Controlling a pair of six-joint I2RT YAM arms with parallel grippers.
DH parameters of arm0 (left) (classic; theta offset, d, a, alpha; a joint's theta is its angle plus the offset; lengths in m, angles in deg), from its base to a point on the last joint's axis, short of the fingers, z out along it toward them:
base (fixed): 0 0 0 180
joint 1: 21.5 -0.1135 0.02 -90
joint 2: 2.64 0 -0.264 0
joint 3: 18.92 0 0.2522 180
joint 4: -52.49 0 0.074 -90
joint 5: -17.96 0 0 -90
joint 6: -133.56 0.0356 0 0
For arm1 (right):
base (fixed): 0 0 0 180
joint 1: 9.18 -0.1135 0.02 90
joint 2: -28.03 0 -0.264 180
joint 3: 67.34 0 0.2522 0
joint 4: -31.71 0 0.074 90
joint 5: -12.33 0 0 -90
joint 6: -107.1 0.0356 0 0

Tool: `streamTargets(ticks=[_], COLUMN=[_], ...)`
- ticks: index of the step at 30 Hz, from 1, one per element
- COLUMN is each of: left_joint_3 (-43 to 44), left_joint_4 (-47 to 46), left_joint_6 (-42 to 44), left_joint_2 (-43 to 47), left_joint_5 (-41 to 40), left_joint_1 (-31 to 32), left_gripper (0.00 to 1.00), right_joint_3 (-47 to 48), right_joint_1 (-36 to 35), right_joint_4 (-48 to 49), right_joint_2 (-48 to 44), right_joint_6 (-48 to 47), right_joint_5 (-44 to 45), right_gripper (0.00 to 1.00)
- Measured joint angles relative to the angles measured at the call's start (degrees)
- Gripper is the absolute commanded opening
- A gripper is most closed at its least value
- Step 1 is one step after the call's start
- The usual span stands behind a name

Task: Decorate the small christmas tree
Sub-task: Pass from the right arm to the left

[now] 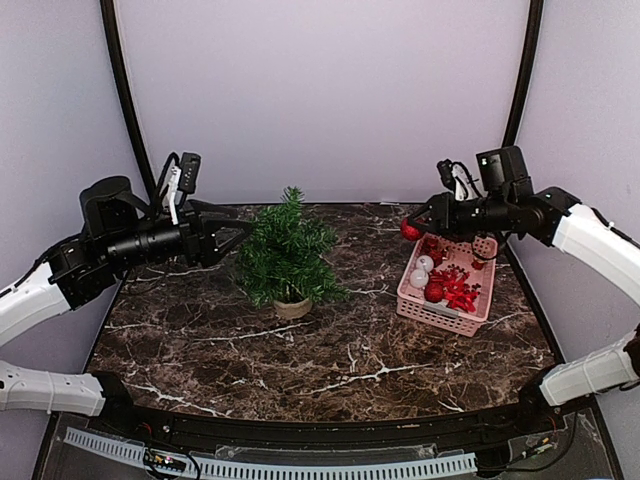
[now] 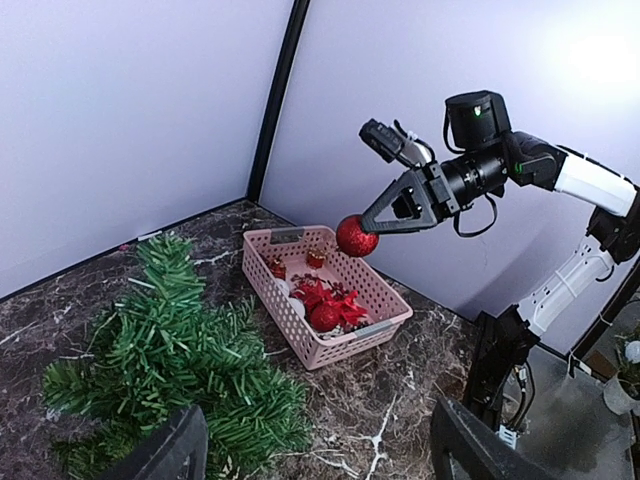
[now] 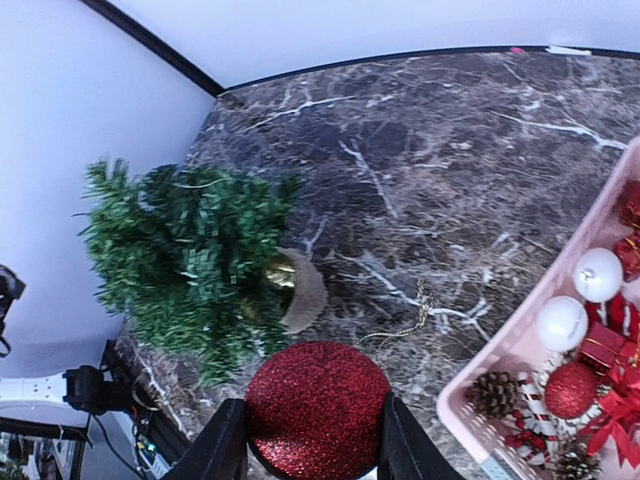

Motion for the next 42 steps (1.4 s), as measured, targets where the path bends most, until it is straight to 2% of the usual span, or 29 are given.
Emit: streamTargets(ticks=[6, 15, 21, 31, 42], left_joint_3=[0.8, 2.3, 2.5, 6.4, 5.1], left_joint_4=[-1.8, -8.1, -10.6, -13.9, -17.7], left_joint_6=[0.7, 0.7, 1.0, 3.6, -0.1], left_joint_2=[-3.9, -9.7, -11.7, -17.6, -17.5], left_joint_5=[0.3, 7.3, 10.9, 11.5, 6.9], left_joint_1=[4.2, 6.1, 6.5, 10.6, 10.8], left_gripper=[0.79, 0.81, 0.82, 0.82, 0.63], right_joint_3=[5.8, 15.5, 18.3, 18.4, 17.2], right_joint_1=[-7.5, -16.3, -17.5, -18.3, -18.7], right_joint_4=[1.1, 2.9, 4.7, 8.1, 10.7], right_joint_2=[1.9, 8.5, 9.6, 10.1, 9.1], right_joint_6=[1.1, -0.2, -1.3, -1.7, -2.5], right_joint_5=[-1.5, -5.9, -10.8, -18.0, -21.7], right_gripper=[0.34, 0.34, 0.34, 0.34, 0.35])
